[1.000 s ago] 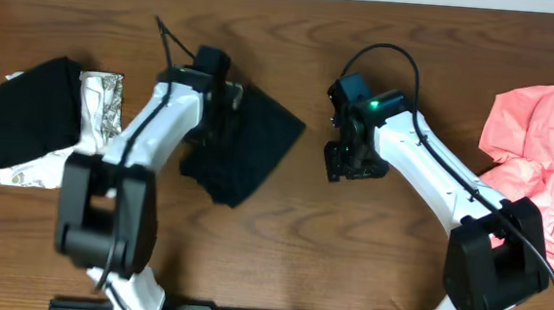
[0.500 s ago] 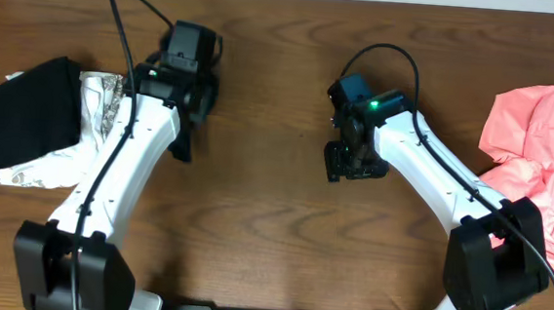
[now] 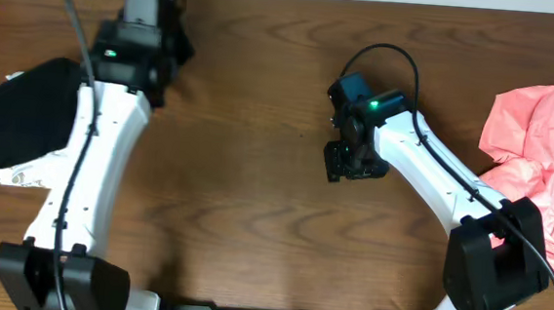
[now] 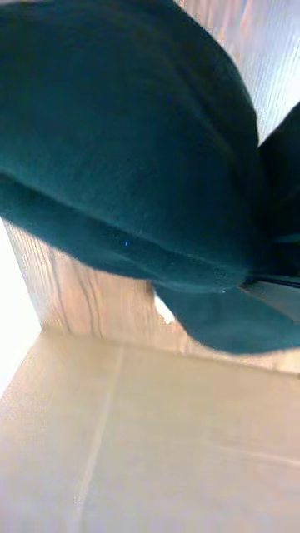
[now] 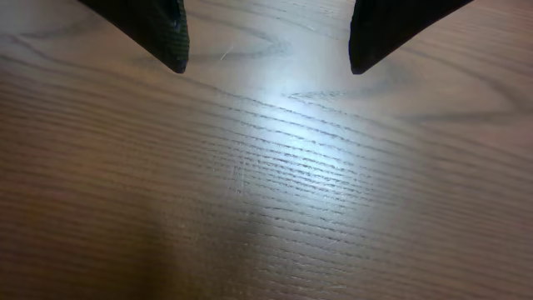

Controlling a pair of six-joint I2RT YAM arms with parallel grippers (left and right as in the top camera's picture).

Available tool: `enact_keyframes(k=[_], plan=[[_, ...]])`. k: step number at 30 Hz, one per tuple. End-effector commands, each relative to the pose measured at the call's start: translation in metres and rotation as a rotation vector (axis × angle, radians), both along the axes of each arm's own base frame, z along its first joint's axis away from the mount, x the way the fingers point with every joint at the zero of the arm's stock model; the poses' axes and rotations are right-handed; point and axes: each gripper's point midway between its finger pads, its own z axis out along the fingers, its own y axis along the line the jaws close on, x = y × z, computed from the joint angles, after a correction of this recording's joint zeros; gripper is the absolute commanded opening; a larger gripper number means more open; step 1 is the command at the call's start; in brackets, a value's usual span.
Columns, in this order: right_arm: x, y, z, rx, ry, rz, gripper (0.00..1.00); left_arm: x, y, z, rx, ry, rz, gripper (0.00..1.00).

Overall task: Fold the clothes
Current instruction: 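Carry the black shirt with the left gripper to the foil pile at left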

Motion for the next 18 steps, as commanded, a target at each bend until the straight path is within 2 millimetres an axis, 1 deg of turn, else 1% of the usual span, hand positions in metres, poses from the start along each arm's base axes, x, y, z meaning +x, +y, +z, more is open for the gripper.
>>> enact_keyframes(k=[1,4,8,13,18], plan=[[0.002,-0.003,0.001,-0.004,-0.007,0.008,0.59,-0.008,0.036,0.028,0.037,-0.066,0.091,0.06],[0.002,-0.003,0.001,-0.004,-0.007,0.008,0.59,-0.012,0.056,0.029,0.031,-0.076,0.142,0.06],[0.002,-0.003,0.001,-0.004,-0.007,0.007,0.6,-0.013,0.063,0.025,-0.017,-0.09,0.155,0.06],[0.002,-0.003,0.001,-0.004,-0.007,0.008,0.6,-0.012,0.06,0.026,-0.04,-0.111,0.162,0.06],[0.001,-0.003,0.001,-0.006,-0.003,0.008,0.6,-0.01,0.053,0.021,-0.134,-0.141,0.163,0.06]])
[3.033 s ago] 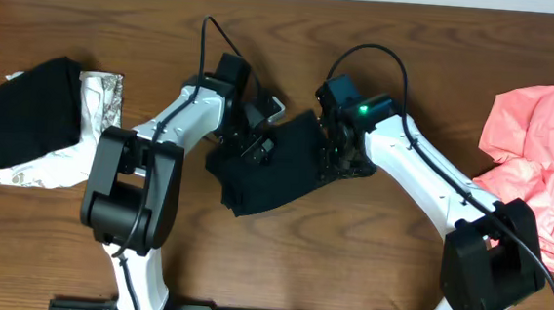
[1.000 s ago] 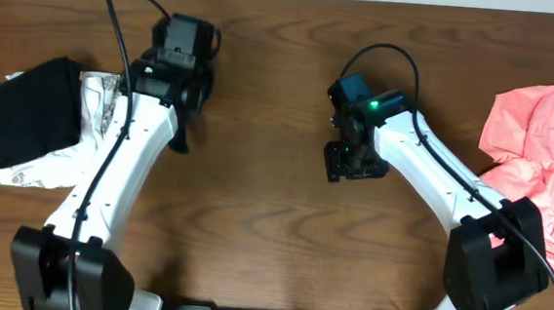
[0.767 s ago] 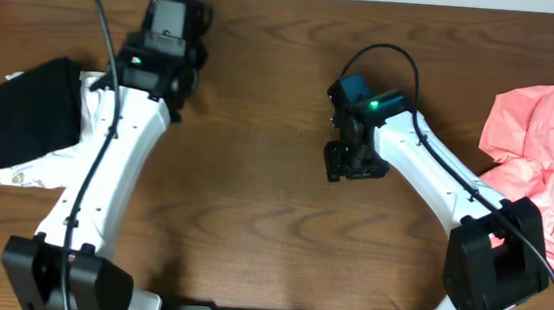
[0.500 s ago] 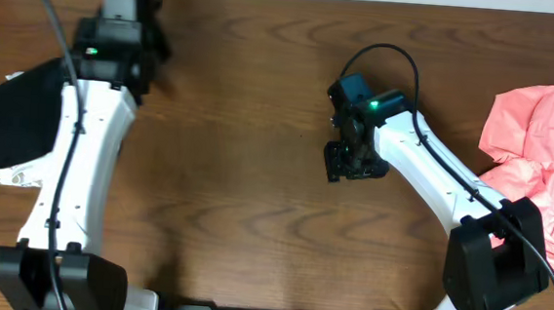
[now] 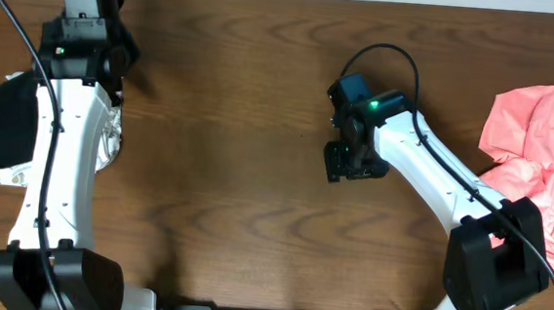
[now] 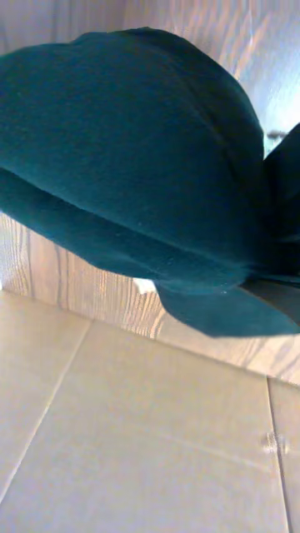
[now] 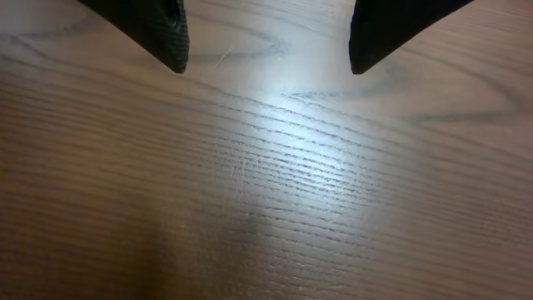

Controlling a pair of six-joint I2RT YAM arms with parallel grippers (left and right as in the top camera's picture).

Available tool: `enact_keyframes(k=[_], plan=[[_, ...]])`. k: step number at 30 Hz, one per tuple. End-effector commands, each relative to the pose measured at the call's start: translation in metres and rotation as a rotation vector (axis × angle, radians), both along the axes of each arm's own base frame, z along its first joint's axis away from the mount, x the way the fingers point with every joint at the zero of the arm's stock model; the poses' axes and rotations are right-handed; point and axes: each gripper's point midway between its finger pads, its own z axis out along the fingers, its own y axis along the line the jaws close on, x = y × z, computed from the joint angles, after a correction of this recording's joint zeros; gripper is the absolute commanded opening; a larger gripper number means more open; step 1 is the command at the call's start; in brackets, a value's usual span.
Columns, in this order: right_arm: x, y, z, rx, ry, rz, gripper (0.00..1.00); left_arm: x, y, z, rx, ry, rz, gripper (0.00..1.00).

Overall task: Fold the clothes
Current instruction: 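Carry the black shirt with the left gripper to the foil pile at left, then lower the black shirt onto the black cloth on the foil with the left gripper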

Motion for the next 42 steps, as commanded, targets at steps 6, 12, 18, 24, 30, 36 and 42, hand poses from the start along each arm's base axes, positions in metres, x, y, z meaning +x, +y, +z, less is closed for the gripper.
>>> enact_keyframes(k=[6,12,18,24,30,36,42], plan=[[0.001,-0.004,0.001,-0.008,0.0,0.008,0.6,-0.006,0.013,0.009,-0.231,-0.156,0.093,0.06],[0.001,-0.004,0.001,-0.008,-0.001,0.007,0.6,-0.013,0.036,-0.001,-0.424,-0.218,0.159,0.06],[0.0,-0.004,0.001,-0.009,0.003,0.008,0.6,-0.03,0.07,-0.01,-0.53,-0.261,0.275,0.06],[-0.001,-0.004,0.001,-0.011,0.006,0.008,0.6,-0.052,0.098,-0.025,-0.563,-0.251,0.409,0.06],[-0.002,-0.005,0.001,-0.013,0.01,0.008,0.6,-0.062,0.11,-0.045,-0.574,-0.211,0.46,0.06],[-0.004,-0.006,0.001,-0.018,0.02,0.008,0.6,-0.069,0.122,-0.069,-0.591,-0.164,0.509,0.06],[-0.004,-0.006,0.001,-0.018,0.02,0.008,0.6,-0.076,0.136,-0.077,-0.587,-0.162,0.551,0.06]])
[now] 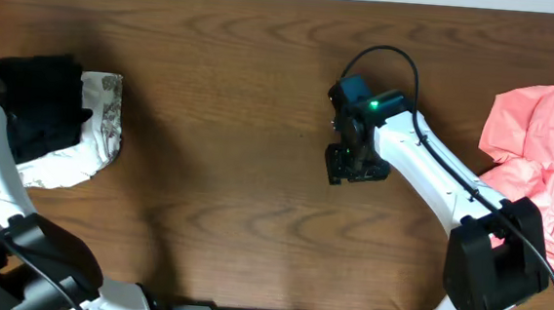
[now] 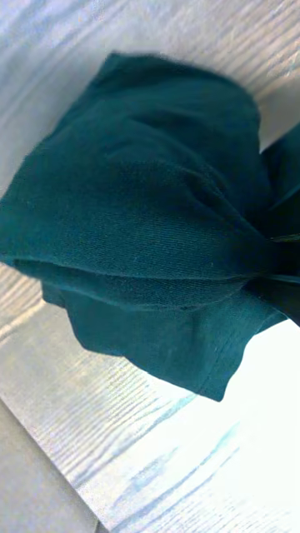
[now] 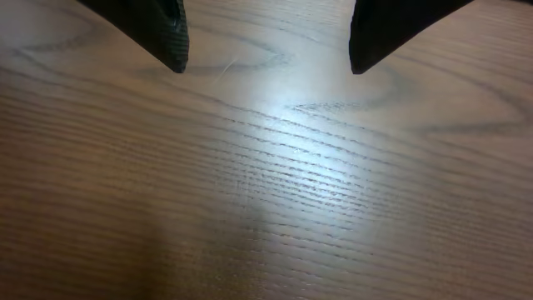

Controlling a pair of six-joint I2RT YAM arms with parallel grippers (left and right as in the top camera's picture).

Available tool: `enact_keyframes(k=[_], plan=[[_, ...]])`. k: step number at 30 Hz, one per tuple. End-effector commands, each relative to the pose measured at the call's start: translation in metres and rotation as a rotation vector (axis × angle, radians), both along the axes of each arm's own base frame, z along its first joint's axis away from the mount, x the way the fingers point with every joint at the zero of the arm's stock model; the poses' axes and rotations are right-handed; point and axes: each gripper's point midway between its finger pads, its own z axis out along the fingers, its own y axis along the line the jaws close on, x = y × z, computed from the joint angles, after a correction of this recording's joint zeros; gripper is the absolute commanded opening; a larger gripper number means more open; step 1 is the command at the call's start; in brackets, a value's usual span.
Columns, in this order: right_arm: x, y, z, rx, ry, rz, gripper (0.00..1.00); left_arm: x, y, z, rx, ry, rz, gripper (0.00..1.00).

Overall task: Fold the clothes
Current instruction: 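Lower the black shirt onto the black cloth on the foil with the left gripper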

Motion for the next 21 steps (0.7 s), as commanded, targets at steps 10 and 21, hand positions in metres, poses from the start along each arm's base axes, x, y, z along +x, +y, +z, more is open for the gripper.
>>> enact_keyframes(k=[10,21], plan=[[0.002,-0.003,0.001,-0.004,-0.007,0.005,0.6,-0.025,0.033,-0.012,-0.017,0.018,0.104,0.17],[0.002,-0.003,0.001,-0.004,-0.006,0.005,0.6,-0.049,0.055,-0.013,-0.034,0.009,0.213,0.98]])
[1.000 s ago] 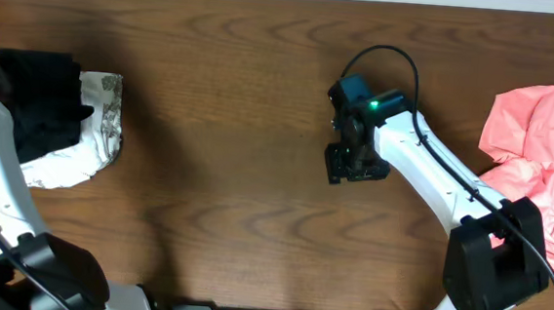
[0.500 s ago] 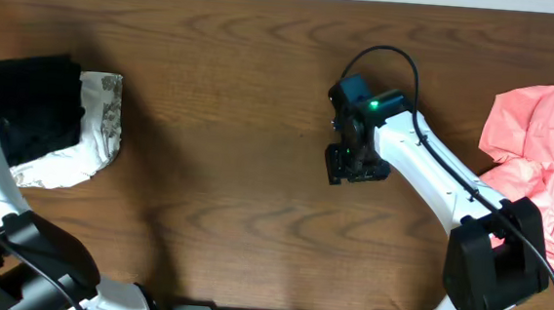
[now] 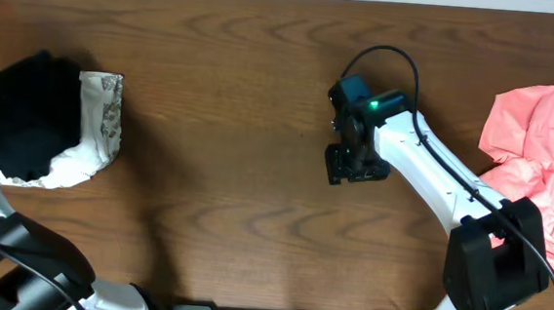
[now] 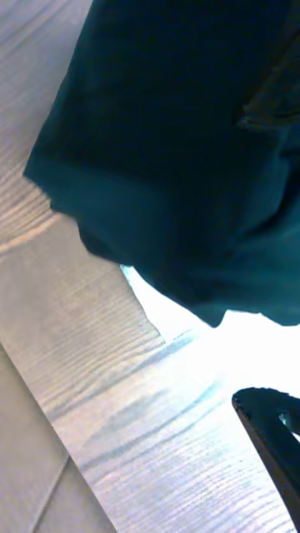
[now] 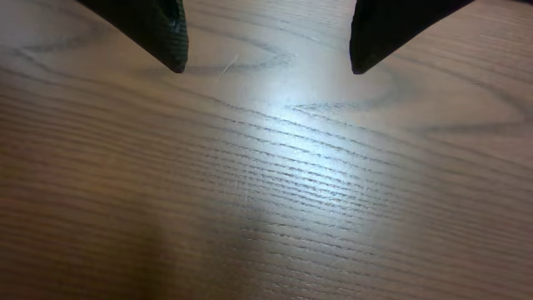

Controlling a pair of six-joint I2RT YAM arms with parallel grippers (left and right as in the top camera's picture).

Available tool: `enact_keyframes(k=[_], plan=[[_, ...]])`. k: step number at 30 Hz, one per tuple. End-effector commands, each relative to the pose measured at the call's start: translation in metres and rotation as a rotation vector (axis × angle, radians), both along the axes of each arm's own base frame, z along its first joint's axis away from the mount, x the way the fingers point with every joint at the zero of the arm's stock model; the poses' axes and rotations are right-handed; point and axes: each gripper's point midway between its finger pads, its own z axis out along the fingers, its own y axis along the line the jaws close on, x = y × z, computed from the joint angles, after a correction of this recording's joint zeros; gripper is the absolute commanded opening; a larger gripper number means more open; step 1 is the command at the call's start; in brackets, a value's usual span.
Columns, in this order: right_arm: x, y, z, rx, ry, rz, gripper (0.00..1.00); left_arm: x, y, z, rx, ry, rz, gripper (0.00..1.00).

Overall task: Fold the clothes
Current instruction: 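Lower the black shirt onto the black cloth on the foil with the left gripper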

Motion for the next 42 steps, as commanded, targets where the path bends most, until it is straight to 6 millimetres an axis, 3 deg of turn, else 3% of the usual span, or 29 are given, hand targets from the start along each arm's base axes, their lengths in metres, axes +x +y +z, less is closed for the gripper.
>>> enact_keyframes(k=[1,5,8,13,15,19,24,30,34,39,42], plan=[[0.002,-0.003,0.001,-0.004,-0.006,0.005,0.6,-0.007,0.005,-0.008,-0.027,-0.002,0.053,0.98],[0.002,-0.003,0.001,-0.004,-0.007,0.005,0.61,0.007,-0.005,-0.008,-0.075,-0.056,-0.007,0.98],[0.003,-0.003,0.001,-0.003,-0.008,0.005,0.61,0.033,-0.027,-0.002,-0.156,-0.165,-0.176,1.0],[0.004,-0.002,0.001,-0.001,-0.013,0.005,0.61,0.047,-0.051,0.0,-0.252,-0.233,-0.257,0.77],[0.005,-0.001,0.001,0.001,-0.017,0.005,0.61,0.048,-0.06,-0.002,-0.277,-0.223,-0.271,0.77],[0.006,-0.001,0.001,0.003,-0.021,0.005,0.63,0.044,-0.087,-0.011,-0.337,-0.157,-0.314,0.89],[0.005,-0.001,0.001,0.002,-0.018,0.005,0.63,0.033,-0.11,-0.022,-0.378,-0.054,-0.333,0.89],[0.004,-0.002,0.001,0.001,-0.015,0.005,0.63,-0.004,-0.111,-0.036,-0.348,0.159,-0.232,0.9],[0.004,-0.002,0.001,0.0,-0.015,0.005,0.63,-0.027,-0.098,-0.037,-0.28,0.268,-0.114,1.0],[0.004,-0.002,0.001,0.001,-0.015,0.005,0.63,-0.028,-0.083,-0.032,-0.141,0.328,-0.081,0.98],[0.004,-0.002,0.001,0.0,-0.015,0.005,0.64,-0.018,-0.087,-0.03,-0.115,0.314,-0.09,0.98]])
